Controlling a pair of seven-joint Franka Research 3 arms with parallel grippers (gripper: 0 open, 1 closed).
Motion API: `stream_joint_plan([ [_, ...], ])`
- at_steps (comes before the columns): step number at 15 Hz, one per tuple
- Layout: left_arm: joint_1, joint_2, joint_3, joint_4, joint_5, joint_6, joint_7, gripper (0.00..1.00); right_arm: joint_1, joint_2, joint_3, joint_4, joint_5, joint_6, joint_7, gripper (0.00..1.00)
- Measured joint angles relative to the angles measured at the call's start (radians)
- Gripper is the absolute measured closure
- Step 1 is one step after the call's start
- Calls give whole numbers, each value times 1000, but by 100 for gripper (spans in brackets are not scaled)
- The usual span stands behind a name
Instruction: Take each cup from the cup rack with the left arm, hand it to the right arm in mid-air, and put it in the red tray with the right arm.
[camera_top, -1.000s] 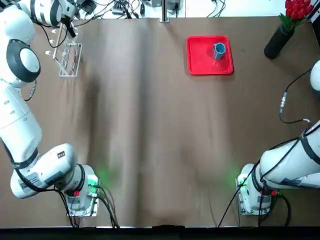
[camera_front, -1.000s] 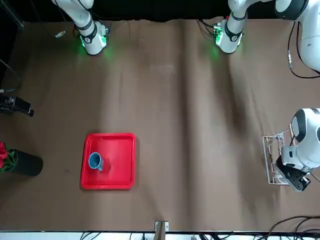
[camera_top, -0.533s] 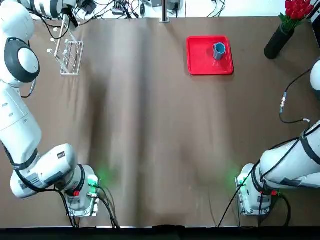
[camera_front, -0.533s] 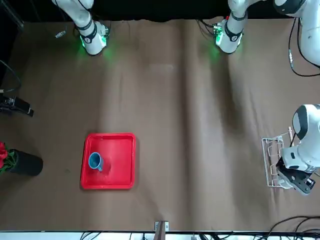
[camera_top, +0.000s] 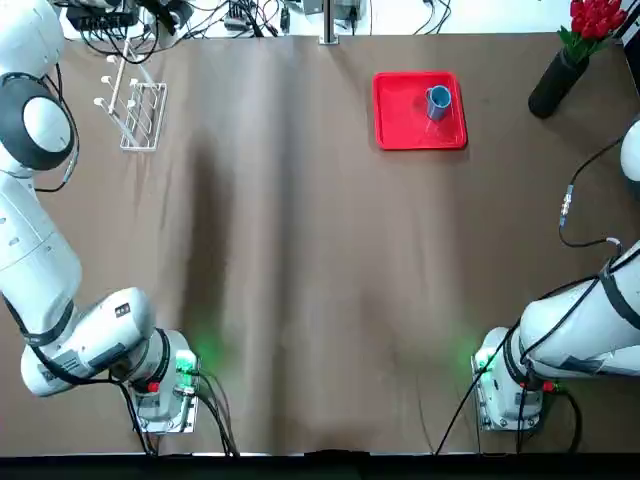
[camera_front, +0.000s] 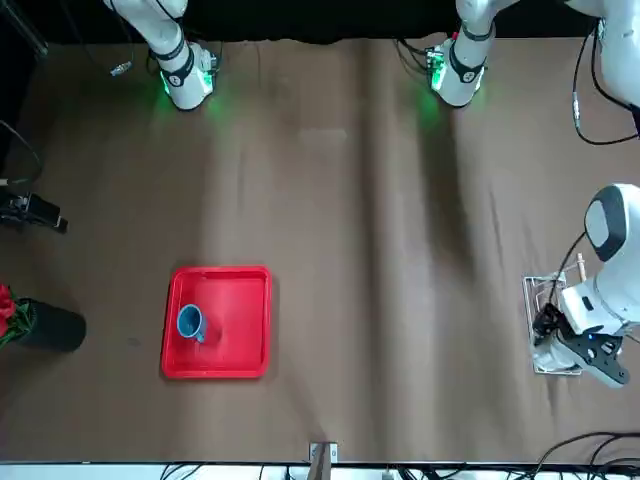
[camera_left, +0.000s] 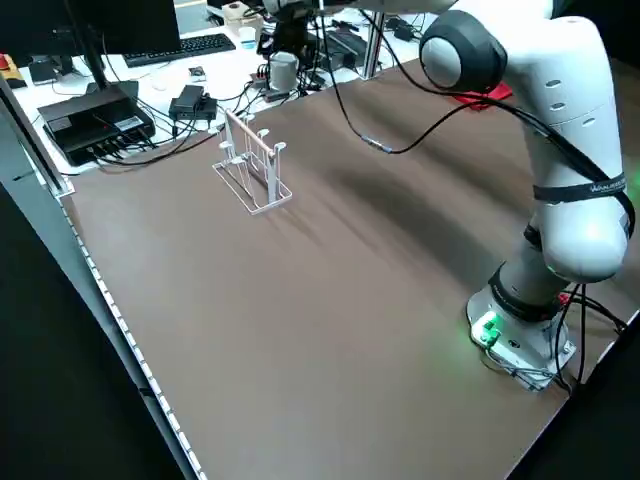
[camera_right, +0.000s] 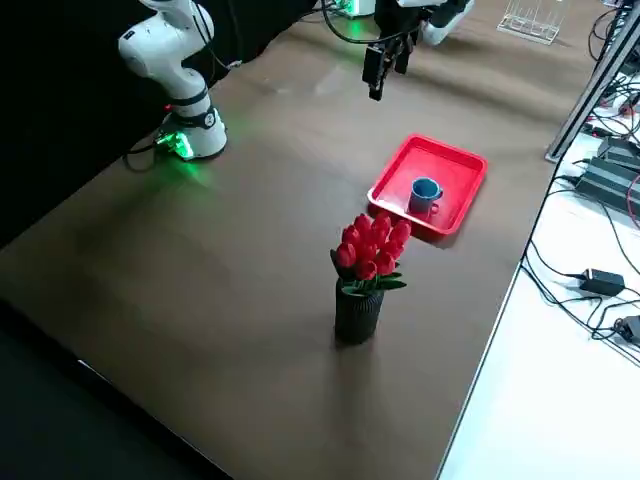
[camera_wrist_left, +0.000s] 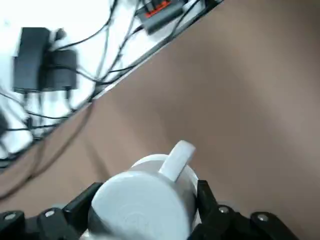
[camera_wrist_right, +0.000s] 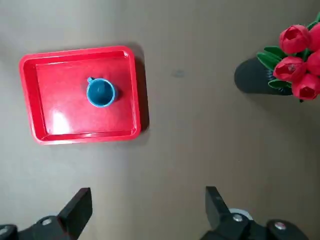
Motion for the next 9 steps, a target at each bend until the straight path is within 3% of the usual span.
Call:
stream_joint_plan([
  [6, -1, -35, -143, -1, -250, -181, -233, 19, 5, 0, 1, -27, 0, -8, -1, 0],
  [7, -2, -35, -186, -3, -365, -217, -319, 19, 10, 1, 3, -35, 4, -8, 0, 0],
  [9, -2, -35, -228, -6, -468, -233, -427, 19, 17, 1, 4, -39, 27, -8, 0, 0],
])
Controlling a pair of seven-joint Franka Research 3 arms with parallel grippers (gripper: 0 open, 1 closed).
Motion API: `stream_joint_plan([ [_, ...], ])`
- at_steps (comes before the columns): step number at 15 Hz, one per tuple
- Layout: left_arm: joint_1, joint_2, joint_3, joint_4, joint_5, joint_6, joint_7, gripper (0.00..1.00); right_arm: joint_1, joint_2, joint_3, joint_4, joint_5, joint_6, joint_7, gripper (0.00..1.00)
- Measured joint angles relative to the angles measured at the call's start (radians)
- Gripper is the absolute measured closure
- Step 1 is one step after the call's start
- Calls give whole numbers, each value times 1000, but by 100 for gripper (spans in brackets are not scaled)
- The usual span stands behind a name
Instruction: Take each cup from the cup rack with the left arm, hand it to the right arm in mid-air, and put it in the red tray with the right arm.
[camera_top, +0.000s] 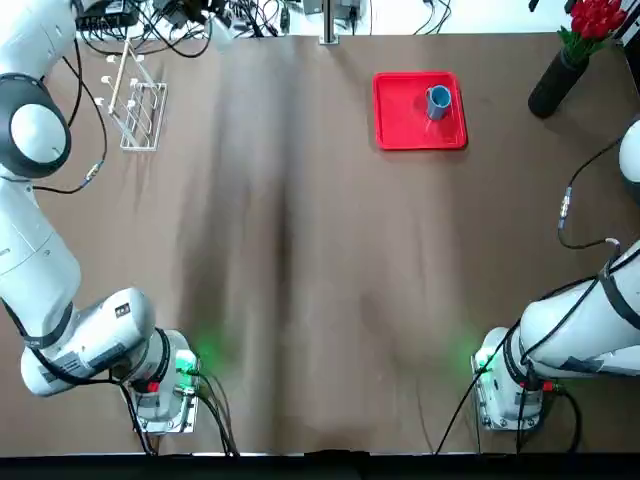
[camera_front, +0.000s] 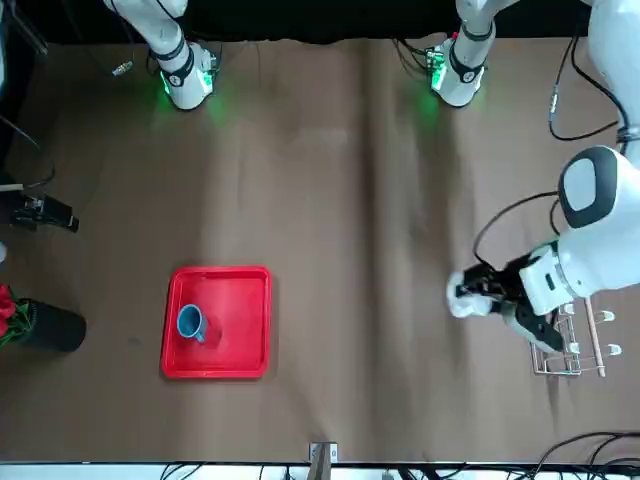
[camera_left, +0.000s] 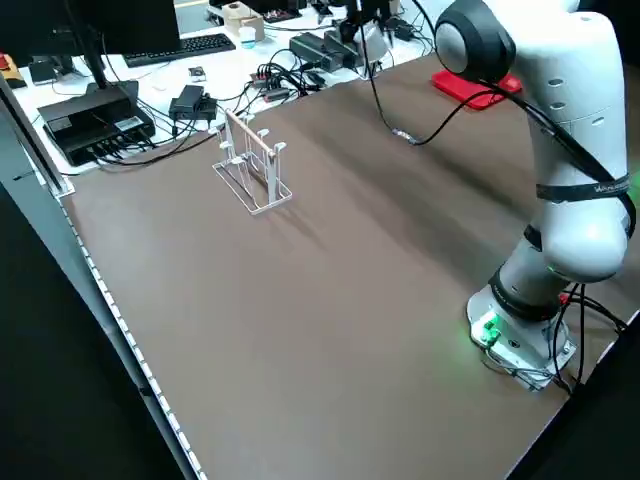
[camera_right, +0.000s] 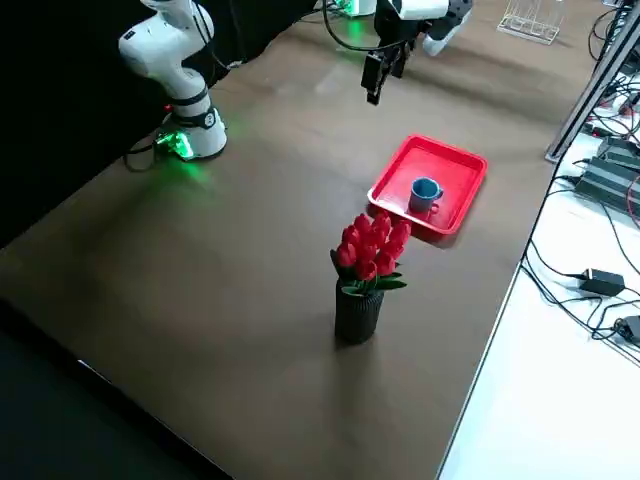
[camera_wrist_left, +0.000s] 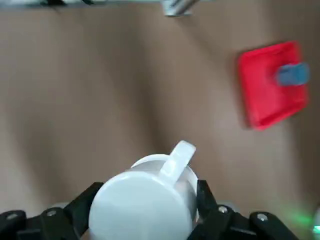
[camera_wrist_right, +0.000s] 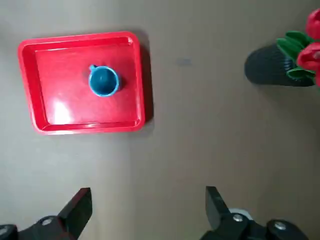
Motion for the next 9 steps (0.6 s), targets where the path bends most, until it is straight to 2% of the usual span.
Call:
stream_joint_plan([
  [4, -21, 1, -96, -8, -97, -4, -236, 20, 8, 0, 1, -1, 148, 0, 1, 0],
  [6, -49, 2, -108, -9, -154, -4, -307, 20, 10, 0, 1, -1, 247, 0, 2, 0],
  [9, -78, 6, -117, -9, -241, -3, -331, 20, 20, 0, 2, -6, 450, -11, 17, 0],
])
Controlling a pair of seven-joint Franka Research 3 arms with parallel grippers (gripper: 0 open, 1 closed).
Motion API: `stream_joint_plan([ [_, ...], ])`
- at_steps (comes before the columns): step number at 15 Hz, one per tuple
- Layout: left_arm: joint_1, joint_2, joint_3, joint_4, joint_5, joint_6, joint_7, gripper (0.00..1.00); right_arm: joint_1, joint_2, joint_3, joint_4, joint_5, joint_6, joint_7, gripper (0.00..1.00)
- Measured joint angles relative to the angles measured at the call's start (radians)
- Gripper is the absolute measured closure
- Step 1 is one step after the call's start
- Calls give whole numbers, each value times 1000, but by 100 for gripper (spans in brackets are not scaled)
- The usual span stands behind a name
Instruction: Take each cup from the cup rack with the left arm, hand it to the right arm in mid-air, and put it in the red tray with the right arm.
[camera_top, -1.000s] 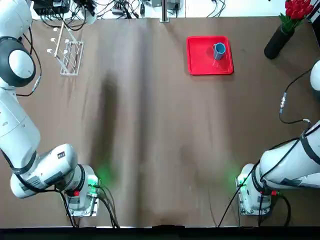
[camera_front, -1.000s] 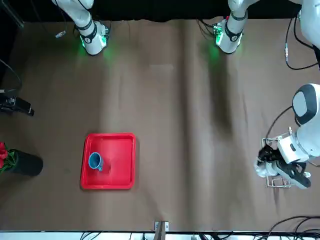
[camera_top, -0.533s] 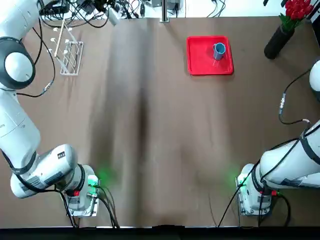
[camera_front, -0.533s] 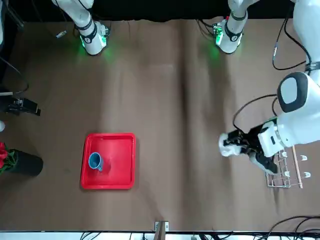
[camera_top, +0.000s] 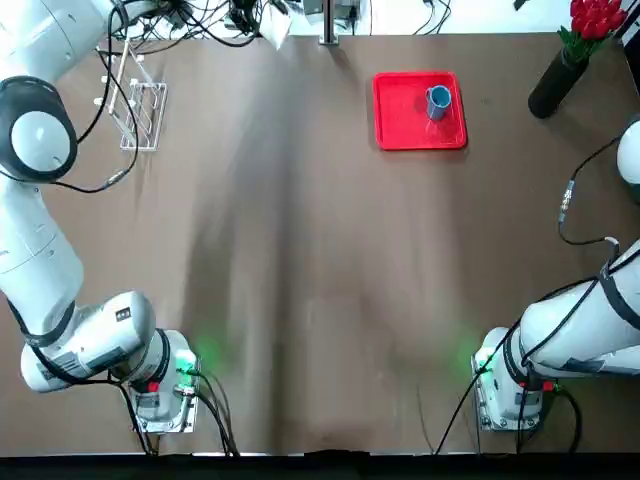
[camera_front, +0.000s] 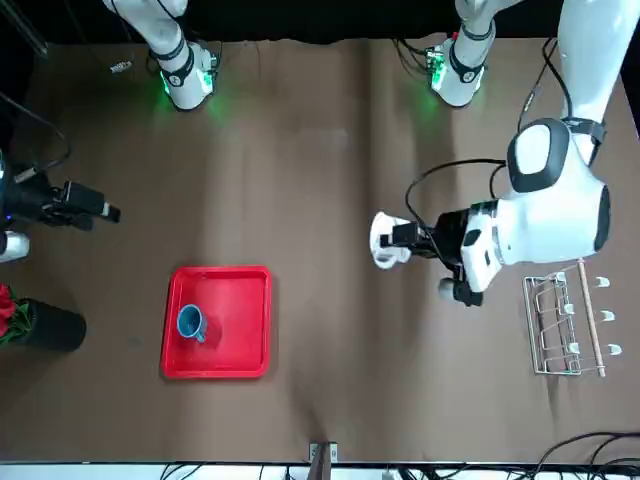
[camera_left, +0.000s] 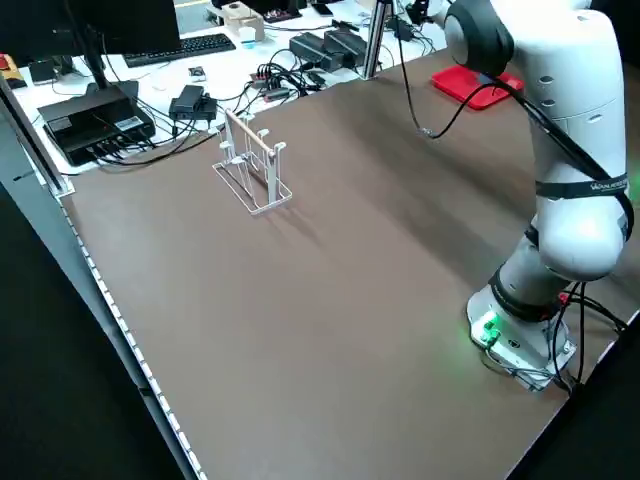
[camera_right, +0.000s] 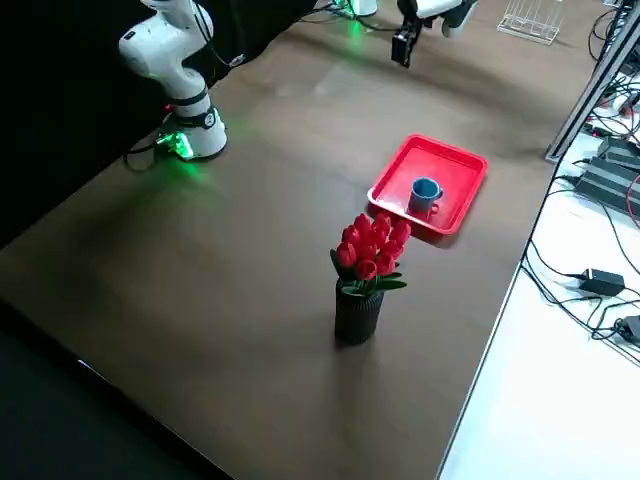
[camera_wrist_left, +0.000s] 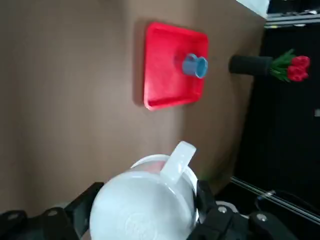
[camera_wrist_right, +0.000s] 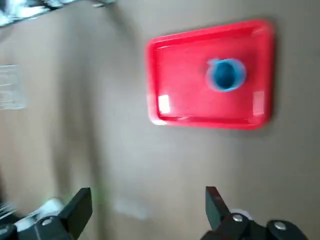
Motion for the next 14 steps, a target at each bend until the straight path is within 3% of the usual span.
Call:
stream_joint_plan([
  [5, -68, 6, -7, -1, -116, 110, -98, 20, 26, 42, 1, -18, 392, -9, 56, 1],
  [9, -148, 47, -8, -3, -154, 348, -264, 20, 65, 112, 1, -20, 614, 9, 100, 7],
  [12, -225, 90, -8, -2, -155, 551, -411, 21, 138, 152, 2, -20, 719, 97, 114, 16],
  [14, -256, 102, -9, 6, -155, 598, -453, 21, 161, 154, 3, -20, 781, 110, 124, 31],
])
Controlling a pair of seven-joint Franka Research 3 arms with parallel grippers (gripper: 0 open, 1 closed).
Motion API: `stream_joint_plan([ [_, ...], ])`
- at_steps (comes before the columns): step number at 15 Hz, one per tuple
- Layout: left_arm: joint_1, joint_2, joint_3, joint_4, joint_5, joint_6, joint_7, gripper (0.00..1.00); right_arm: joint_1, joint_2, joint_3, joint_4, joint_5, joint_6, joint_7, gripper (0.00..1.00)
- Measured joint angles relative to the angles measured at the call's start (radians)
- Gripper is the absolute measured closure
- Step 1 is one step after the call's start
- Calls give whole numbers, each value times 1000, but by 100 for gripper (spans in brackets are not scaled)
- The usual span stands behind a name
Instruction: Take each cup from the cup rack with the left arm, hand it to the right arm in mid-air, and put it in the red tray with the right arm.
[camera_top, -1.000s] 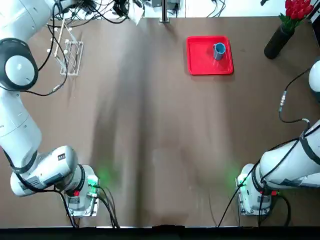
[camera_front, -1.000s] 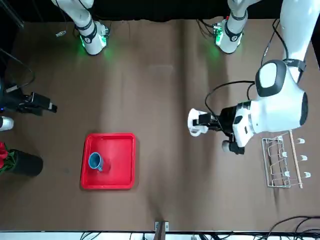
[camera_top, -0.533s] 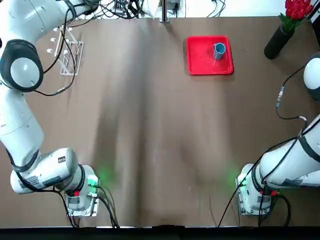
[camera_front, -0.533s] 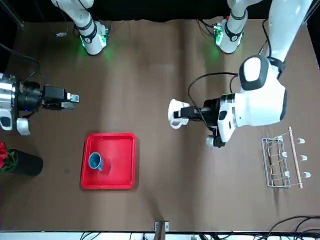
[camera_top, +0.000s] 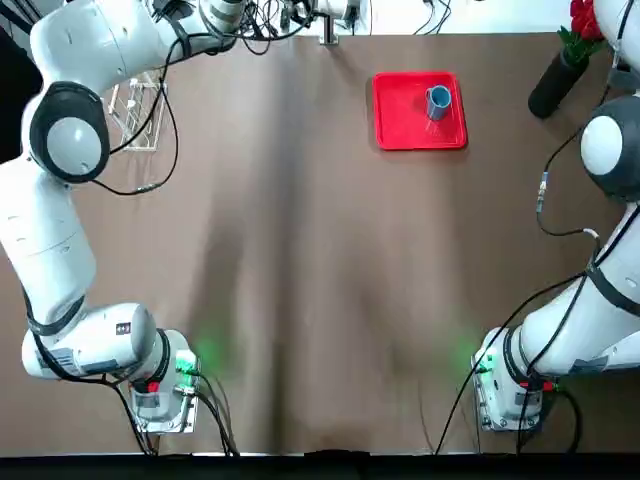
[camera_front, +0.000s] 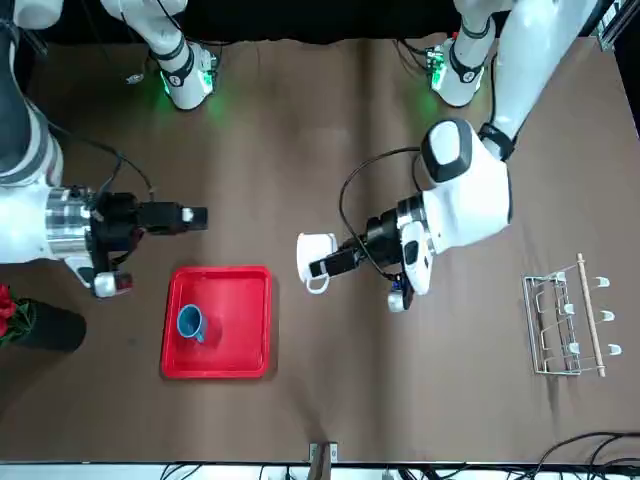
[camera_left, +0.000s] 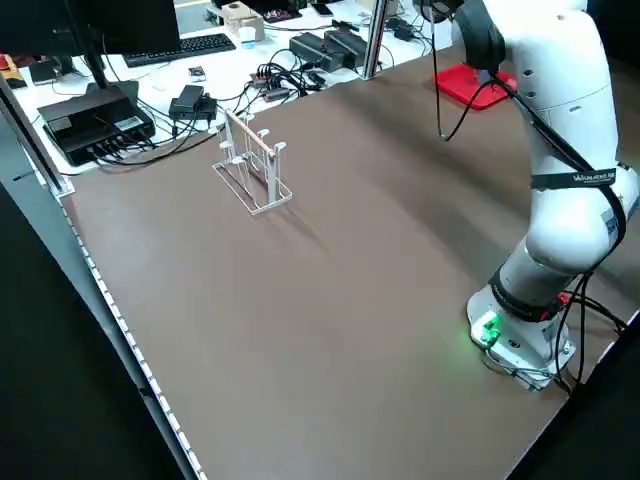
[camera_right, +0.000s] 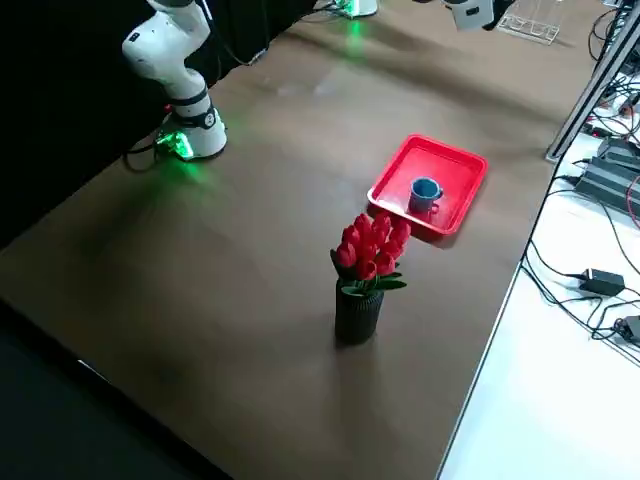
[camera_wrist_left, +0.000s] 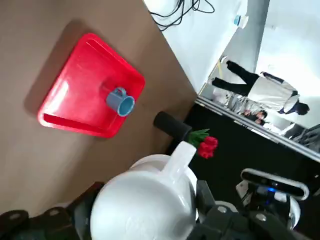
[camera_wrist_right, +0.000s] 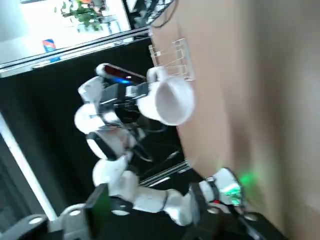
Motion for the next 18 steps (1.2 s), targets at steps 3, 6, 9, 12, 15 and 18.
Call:
stream_joint_plan([
  [3, -42, 19, 0, 16, -1, 13, -21, 21, 6, 22, -1, -1, 99, 7, 4, 43],
  [6, -63, 29, -3, 19, -2, 14, -42, 21, 12, 63, -1, -1, 128, 45, -3, 54],
  [9, -69, 30, -13, 25, -2, 14, -59, 21, 14, 92, -1, 0, 132, 76, -85, 54],
  [12, -69, 30, -30, 36, -2, 14, -83, 21, 18, 102, -1, 0, 132, 77, -139, 54],
  [15, -72, 30, -32, 41, -2, 14, -85, 21, 42, 110, 0, 1, 132, 78, -161, 55],
  [18, -75, 30, -32, 42, -2, 14, -85, 21, 72, 112, 0, 2, 132, 82, -163, 57],
])
